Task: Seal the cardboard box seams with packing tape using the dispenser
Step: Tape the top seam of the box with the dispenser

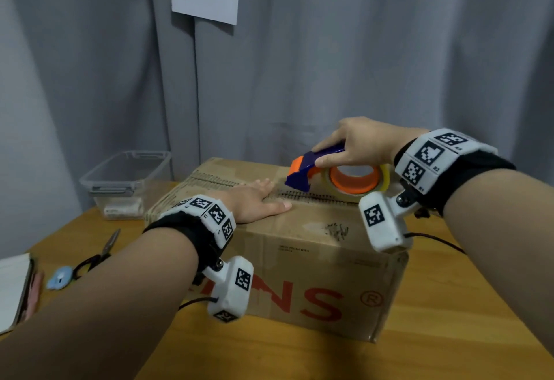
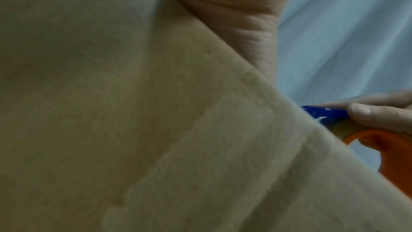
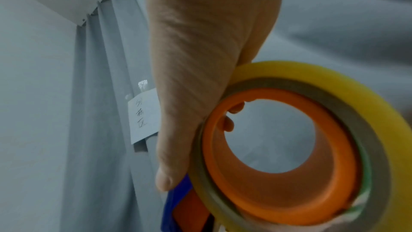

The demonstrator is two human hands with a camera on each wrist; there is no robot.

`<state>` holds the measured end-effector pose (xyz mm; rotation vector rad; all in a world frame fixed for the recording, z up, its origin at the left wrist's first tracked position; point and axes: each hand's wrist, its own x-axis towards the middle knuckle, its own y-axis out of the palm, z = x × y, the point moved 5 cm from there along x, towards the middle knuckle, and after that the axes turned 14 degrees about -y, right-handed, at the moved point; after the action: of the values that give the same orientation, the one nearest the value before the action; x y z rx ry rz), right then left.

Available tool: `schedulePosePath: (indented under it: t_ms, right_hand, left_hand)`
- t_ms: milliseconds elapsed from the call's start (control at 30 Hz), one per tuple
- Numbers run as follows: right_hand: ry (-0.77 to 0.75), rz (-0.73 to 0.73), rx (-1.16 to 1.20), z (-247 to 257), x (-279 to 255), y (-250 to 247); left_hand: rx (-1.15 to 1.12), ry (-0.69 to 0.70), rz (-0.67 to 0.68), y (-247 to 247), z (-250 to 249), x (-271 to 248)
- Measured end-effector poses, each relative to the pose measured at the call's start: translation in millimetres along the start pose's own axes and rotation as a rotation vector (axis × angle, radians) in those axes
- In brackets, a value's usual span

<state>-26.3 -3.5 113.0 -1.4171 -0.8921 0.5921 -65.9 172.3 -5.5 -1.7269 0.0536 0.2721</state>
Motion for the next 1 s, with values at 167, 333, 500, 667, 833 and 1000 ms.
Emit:
schedulePosePath:
  t_ms: [167,333,500,667,833,1000]
  right_hand:
    - [0.067,0.059,0.062,-18.6,-20.1,7.8]
    - [0.114,-0.006,0.095,-23.3,-21.3,24.6]
    - [0.139,-0.020,0.118,-26.8,-16.6,28.5]
    - [0.137,-0.060,0.127,-31.4,-19.9,28.4]
    - [0.118,-0.004,0.051,-27.3,-18.2,28.7]
    - [0.073,0.014,0.013,-21.6,-15.8,17.9]
  left_hand:
    - [0.029,-0.027,0.006,-1.0,-0.9,0.6]
    - [0.163,-0.067,0.070,1.0,-20.1,1.4]
    - [0.116,0.042,0.061,6.6,-25.5,-3.9]
    - [0.112,-0.072,0.056,-3.2,8.3,0.1]
    - [0.130,-0.035,0.020,2.2,-28.7,-1.2]
    - [0.080,0.037,-0.007,5.2,-44.7,-0.8]
